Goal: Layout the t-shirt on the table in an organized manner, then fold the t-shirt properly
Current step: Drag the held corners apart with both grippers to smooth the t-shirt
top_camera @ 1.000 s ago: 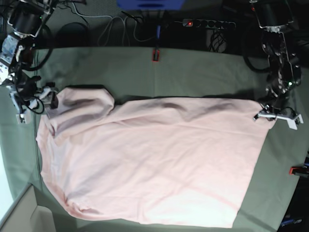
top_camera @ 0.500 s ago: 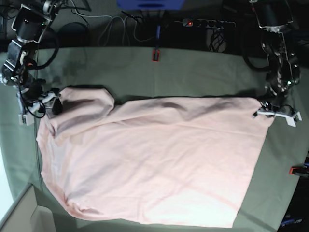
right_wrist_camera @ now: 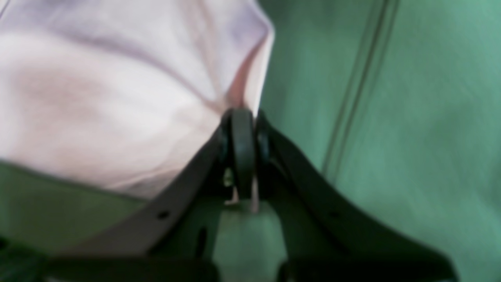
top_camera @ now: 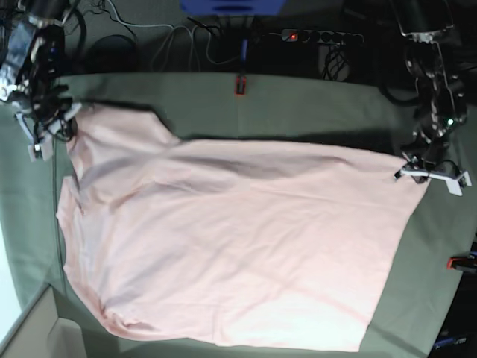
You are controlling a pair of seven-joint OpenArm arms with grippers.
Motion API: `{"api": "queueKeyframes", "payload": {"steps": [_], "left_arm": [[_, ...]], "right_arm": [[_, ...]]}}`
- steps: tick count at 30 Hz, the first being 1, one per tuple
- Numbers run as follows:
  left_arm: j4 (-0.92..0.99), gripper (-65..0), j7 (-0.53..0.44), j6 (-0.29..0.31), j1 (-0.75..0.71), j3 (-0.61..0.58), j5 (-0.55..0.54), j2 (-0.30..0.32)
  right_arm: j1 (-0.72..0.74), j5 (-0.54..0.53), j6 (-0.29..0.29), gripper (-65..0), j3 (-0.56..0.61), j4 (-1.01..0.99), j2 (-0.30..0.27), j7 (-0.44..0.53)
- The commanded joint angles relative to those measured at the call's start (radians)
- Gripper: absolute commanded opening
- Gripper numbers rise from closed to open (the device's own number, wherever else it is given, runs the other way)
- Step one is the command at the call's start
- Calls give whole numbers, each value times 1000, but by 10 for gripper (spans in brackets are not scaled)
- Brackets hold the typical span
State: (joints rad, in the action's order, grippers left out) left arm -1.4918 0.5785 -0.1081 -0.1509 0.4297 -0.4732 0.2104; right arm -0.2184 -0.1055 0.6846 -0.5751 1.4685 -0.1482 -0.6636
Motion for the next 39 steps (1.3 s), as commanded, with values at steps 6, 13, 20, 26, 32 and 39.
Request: {"api": "queueKeyframes", "payload": {"steps": [6,13,20,26,32,39], "left_arm": [[-59,-649,-19,0,-75,4,3,11],[-48,-649,-19,0,-97,4,3,11],[-48,-649,-19,0,-100,4,3,11],[-46,-649,-19,0,-132,4,3,19],[-10,-649,-19,0,-134,4,4,21],[-19,-649,-16,3,-157,114,3,17]], "right_arm": [[-181,-23,14,-650,7,337,58,-52],[-379,-23,14,-650,8,507,149,-54],[-468,-24,14,-650,43,516,170,-52],[-543,-23,14,-650,46,528,207,32],[-600,-23,14,-650,23,533,232,95],[-660,-23,14,-650,22,532,230,169]]}}
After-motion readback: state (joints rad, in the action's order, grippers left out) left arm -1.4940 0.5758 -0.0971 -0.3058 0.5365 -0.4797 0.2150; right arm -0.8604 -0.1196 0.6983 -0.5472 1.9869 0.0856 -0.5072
